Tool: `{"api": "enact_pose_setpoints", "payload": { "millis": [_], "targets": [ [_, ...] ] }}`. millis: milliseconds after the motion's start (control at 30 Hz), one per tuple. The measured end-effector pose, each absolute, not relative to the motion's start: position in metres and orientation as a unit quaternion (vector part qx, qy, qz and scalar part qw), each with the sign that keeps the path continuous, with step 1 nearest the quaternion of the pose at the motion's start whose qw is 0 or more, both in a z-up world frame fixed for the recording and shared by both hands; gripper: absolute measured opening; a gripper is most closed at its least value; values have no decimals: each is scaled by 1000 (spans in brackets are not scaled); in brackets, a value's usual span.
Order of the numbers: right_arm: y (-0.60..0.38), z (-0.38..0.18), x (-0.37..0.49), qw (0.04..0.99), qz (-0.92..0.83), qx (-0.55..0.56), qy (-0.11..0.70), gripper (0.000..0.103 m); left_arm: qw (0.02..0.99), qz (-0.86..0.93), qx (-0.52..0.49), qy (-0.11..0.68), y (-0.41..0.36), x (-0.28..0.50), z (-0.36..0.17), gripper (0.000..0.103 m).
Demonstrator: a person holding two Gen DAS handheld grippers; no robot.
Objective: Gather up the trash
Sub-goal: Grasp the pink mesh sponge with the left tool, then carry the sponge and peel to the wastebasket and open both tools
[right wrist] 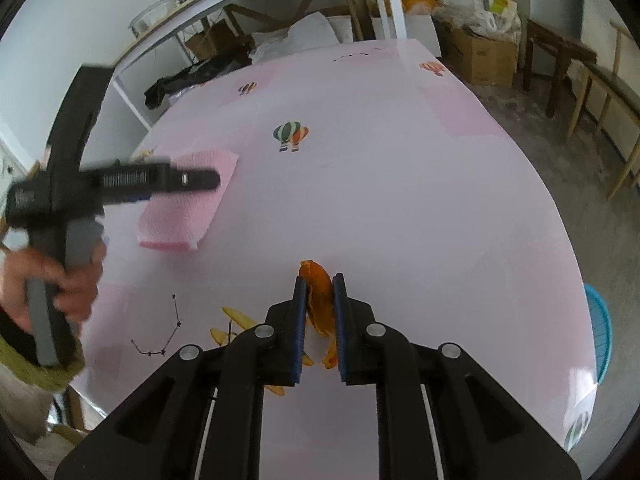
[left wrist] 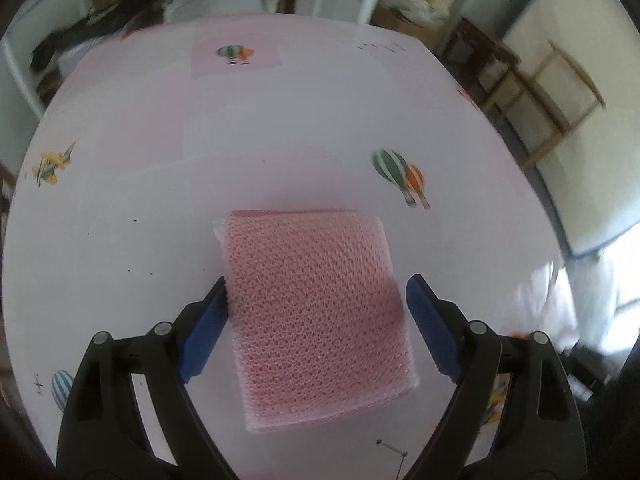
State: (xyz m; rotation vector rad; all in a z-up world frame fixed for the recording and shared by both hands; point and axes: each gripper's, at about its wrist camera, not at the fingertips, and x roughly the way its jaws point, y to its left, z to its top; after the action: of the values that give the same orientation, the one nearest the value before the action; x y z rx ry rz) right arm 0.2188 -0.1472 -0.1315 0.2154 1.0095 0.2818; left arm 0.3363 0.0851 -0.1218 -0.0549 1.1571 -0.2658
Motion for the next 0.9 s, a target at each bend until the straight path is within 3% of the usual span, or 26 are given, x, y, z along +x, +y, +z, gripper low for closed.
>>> {"api": "enact_pose_setpoints", "payload": {
  "millis": [433, 900],
  "targets": [
    [-199, -127, 198, 851, 139, 216, 458, 11, 833, -161, 8, 530, 69, 298, -112, 77],
    [-314, -92, 134, 878, 49, 319, 353, 11, 819, -310, 1, 484, -16, 263, -42, 77]
  ]
}}
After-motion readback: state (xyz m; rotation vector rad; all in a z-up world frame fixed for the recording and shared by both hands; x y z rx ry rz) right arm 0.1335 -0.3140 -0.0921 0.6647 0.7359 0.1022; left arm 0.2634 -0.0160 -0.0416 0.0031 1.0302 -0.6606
